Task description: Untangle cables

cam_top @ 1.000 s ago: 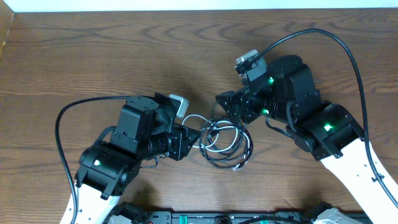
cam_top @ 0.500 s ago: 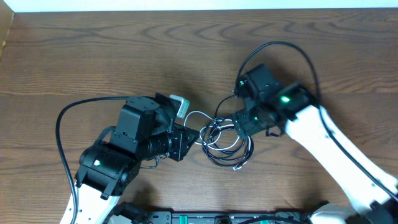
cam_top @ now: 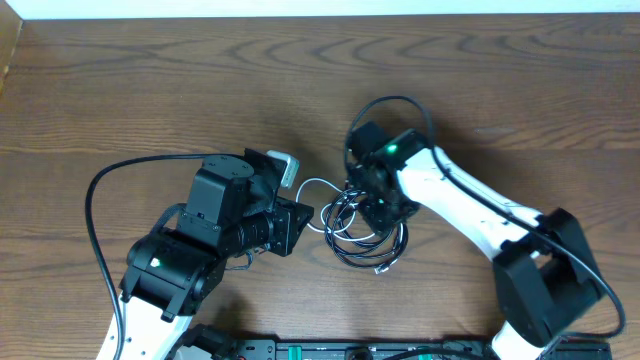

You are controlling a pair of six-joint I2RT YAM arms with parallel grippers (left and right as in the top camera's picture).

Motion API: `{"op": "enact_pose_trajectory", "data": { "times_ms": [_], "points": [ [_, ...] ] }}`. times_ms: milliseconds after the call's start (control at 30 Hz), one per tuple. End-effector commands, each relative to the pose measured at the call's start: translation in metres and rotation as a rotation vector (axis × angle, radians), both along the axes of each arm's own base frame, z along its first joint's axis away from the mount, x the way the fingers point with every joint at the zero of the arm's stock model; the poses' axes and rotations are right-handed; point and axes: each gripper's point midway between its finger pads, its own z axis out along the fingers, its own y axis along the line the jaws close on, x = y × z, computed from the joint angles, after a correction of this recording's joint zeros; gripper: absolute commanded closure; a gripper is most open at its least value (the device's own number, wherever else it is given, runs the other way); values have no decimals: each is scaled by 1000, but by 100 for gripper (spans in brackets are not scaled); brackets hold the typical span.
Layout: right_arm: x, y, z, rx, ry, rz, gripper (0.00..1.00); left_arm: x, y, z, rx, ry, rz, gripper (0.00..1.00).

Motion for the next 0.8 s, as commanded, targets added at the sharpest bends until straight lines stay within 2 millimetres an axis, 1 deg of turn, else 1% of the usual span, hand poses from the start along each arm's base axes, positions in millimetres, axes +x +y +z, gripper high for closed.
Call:
{"op": "enact_pose_trajectory", "data": {
  "times_ms": [0, 233, 333, 400, 600, 700, 767],
  "points": [
    [5, 16, -7, 32, -18, -81, 65, -1, 3, 3, 11, -8, 12, 69],
    [31, 37, -6, 111, -98, -261, 65, -5, 5, -1, 21, 13, 11, 71],
    [34, 42, -6, 124, -105, -322, 72, -5, 5, -1, 21, 15, 12, 71],
    [32, 46, -7, 131, -100, -359, 72, -5, 5, -1, 20, 16, 14, 72],
    [14, 64, -18, 142, -89, -412, 65, -5, 5, -1, 20, 15, 14, 72],
    [11, 75, -24, 171, -102, -424, 60, -5, 5, -1, 20, 16, 14, 72],
    [13, 82, -26, 196, -123, -437, 57, -6, 5, 0, 20, 15, 14, 72]
  ]
}}
